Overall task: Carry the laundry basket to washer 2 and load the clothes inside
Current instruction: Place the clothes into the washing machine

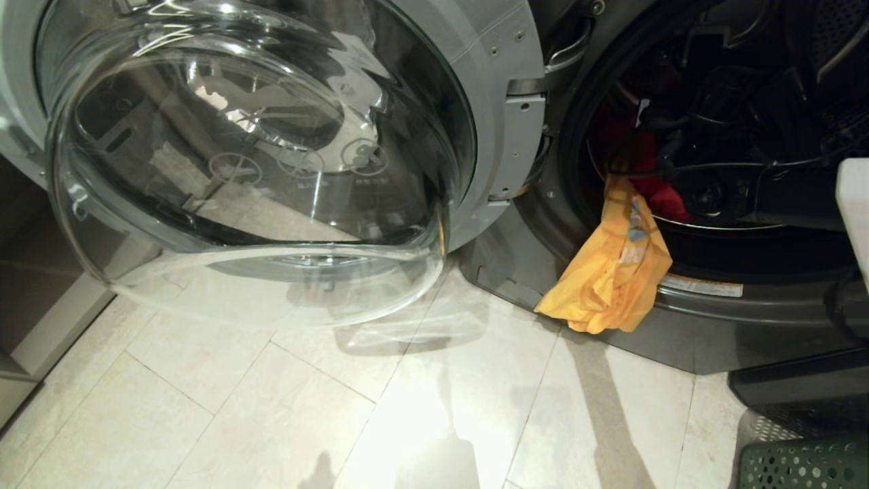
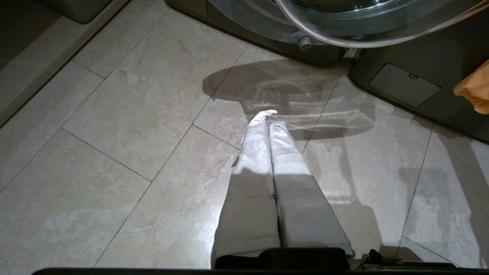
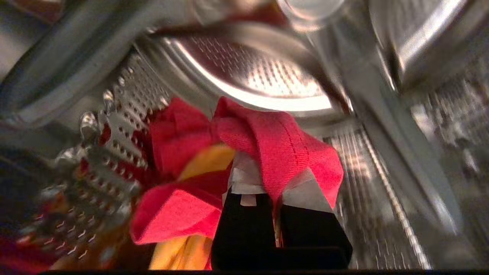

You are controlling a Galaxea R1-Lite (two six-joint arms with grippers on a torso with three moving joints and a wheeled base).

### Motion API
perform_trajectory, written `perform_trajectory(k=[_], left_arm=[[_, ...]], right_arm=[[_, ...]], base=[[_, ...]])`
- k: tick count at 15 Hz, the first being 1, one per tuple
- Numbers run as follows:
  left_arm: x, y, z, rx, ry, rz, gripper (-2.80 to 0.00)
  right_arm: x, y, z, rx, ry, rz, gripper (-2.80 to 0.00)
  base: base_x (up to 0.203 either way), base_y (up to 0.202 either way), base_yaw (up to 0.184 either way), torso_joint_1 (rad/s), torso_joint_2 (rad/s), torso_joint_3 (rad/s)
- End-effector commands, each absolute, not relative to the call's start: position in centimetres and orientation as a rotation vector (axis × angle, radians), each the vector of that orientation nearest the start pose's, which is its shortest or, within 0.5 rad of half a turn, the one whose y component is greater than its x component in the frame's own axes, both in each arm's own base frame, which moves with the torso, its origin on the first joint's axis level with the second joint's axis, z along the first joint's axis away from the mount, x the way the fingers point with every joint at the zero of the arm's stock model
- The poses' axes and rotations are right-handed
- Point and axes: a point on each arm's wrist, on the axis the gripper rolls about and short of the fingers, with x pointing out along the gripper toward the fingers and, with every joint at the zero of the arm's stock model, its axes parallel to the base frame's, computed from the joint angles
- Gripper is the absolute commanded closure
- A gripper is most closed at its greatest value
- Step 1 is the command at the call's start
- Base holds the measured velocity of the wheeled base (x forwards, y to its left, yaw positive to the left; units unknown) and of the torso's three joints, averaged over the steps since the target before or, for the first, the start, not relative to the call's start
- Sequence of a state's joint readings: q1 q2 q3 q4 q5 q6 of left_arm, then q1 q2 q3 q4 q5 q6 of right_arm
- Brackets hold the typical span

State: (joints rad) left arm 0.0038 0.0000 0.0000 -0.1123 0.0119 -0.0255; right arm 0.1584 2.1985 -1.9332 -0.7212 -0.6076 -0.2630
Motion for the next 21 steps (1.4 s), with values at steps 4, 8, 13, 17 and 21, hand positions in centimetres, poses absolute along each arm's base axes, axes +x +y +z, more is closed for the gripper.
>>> perform_trajectory(k=[4,8,13,17,21], left_arm=[[-2.0,0.0,7.6,-0.026,-0.074,0.016,0.00],[-2.0,0.0,7.6,-0.026,-0.074,0.016,0.00],[-2.0,0.0,7.6,-0.026,-0.074,0.016,0.00],[-2.0,0.0,7.6,-0.026,-0.074,0.016,0.00],[-2.0,0.0,7.6,-0.026,-0.074,0.016,0.00]], right_arm=[[46.6,4.2,29.3,-0.126,-0.330,-0.491,-2.80],[44.7,4.0,30.0,-0.067,-0.247,-0.465,-2.80],[39.7,3.5,30.8,0.010,-0.169,-0.450,-2.80],[36.5,3.3,31.7,0.043,-0.172,-0.429,-2.80],[33.1,3.8,31.3,0.029,-0.133,-0.361,-2.80]], base=[[0.000,0.000,0.000,0.000,0.00,0.000],[0.000,0.000,0.000,0.000,0.00,0.000],[0.000,0.000,0.000,0.000,0.00,0.000],[0.000,0.000,0.000,0.000,0.00,0.000],[0.000,0.000,0.000,0.000,0.00,0.000]])
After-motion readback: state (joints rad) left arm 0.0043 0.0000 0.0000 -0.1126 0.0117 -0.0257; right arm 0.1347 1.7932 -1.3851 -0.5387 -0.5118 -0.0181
